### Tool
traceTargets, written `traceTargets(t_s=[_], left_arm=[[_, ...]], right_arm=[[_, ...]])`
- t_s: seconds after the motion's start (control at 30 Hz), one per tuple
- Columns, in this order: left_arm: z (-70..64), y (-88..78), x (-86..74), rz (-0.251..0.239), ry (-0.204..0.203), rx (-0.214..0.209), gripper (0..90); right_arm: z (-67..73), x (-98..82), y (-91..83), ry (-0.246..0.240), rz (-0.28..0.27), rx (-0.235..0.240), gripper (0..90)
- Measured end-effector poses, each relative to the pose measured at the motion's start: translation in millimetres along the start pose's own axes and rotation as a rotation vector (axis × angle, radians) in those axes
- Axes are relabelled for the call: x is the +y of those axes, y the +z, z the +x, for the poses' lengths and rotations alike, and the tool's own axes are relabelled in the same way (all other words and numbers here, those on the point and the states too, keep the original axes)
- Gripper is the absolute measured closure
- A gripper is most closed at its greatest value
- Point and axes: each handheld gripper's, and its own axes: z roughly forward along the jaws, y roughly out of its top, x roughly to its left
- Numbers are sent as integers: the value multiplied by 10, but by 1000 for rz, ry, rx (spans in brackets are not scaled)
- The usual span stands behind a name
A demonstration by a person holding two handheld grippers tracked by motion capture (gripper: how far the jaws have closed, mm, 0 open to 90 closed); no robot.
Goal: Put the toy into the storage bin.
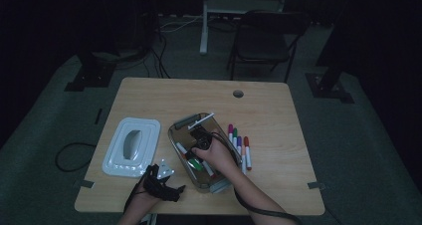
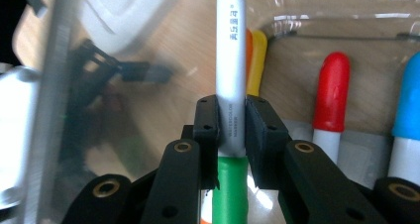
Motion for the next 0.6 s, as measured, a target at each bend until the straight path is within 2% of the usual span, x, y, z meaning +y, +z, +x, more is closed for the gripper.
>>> traceTargets(t_s=[0.1, 0.2, 0.3, 0.47, 0.6], left_arm=[[-1, 1, 0, -1, -1, 0, 6], [0, 1, 0, -1, 0, 1, 6], [-1, 1, -1, -1, -1, 1, 7], [-1, -1, 0, 0, -1, 0, 6], [-1, 1, 0, -1, -1, 0, 7]], right_arm=[[11, -3, 48, -15, 44, -10, 756], [11, -7, 69, -22, 65, -3, 717], [8, -14, 71, -29, 64, -17, 714], [-31, -21, -54, -46, 17, -16, 677], [-60, -43, -256, -52, -36, -5, 631]])
